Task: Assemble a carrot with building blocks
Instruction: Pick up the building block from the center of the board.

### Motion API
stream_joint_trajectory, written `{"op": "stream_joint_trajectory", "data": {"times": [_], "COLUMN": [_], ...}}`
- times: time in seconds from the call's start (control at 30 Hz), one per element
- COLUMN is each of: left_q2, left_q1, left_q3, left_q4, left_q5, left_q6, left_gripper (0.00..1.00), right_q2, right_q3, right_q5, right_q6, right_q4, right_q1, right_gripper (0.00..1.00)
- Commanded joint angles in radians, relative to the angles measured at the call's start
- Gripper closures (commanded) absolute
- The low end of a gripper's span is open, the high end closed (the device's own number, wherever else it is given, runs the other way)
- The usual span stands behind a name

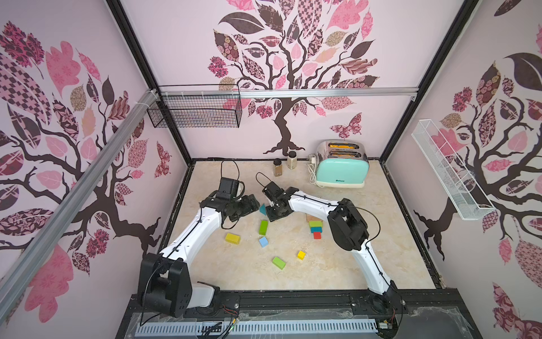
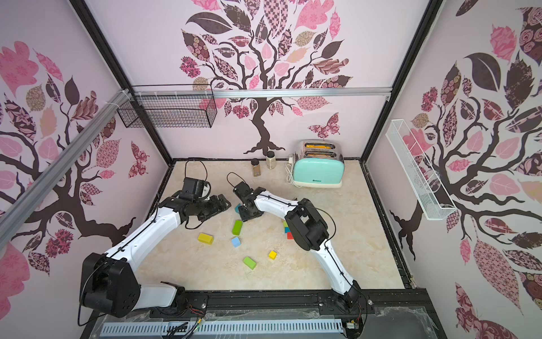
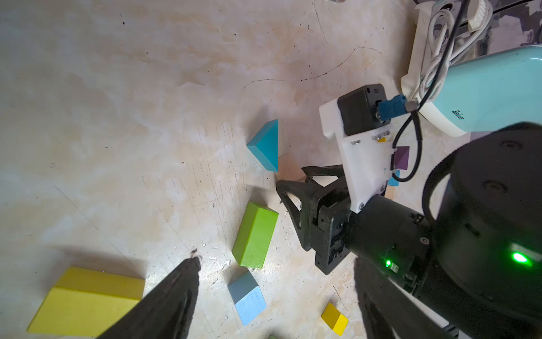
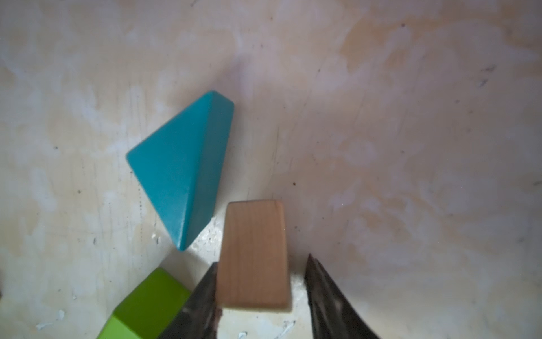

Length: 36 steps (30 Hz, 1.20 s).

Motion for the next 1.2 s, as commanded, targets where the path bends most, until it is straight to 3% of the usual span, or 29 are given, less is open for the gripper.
{"op": "stream_joint_trajectory", "data": {"times": [0.0, 0.17, 0.27, 0.43, 0.63, 0.83, 0.97, 1.17], "left_q2": [-0.024, -0.026, -0.025, -0.023, -0.017, -0.015, -0.021, -0.024], "left_q1": [0.006, 0.007, 0.008, 0.008, 0.007, 0.006, 0.006, 0.006], "left_q3": [-0.007, -0.004, 0.001, -0.006, -0.015, -0.016, -0.025, -0.031], "left_q4": [0.009, 0.014, 0.017, 0.032, 0.056, 0.065, 0.064, 0.065], "left_q5": [0.011, 0.016, 0.035, 0.069, 0.085, 0.088, 0.087, 0.088], "left_q6": [0.003, 0.008, 0.014, 0.015, 0.0, -0.006, -0.006, -0.006], "left_gripper": [0.13, 0.13, 0.13, 0.13, 0.13, 0.13, 0.13, 0.13], "right_q2": [-0.006, -0.049, -0.099, -0.157, -0.077, -0.042, -0.043, -0.098], "right_q3": [0.03, 0.014, -0.011, -0.18, -0.184, -0.259, -0.241, -0.178], "right_q5": [0.025, -0.025, -0.179, -0.6, -0.768, -0.834, -0.798, -0.641], "right_q6": [0.002, 0.019, 0.079, 0.304, 0.454, 0.623, 0.593, 0.453], "right_q4": [0.001, -0.009, -0.01, 0.161, 0.194, 0.331, 0.263, 0.09], "right_q1": [0.003, -0.004, -0.05, -0.191, -0.222, -0.234, -0.238, -0.237], "right_gripper": [0.59, 0.65, 0.67, 0.67, 0.63, 0.58, 0.53, 0.46]}}
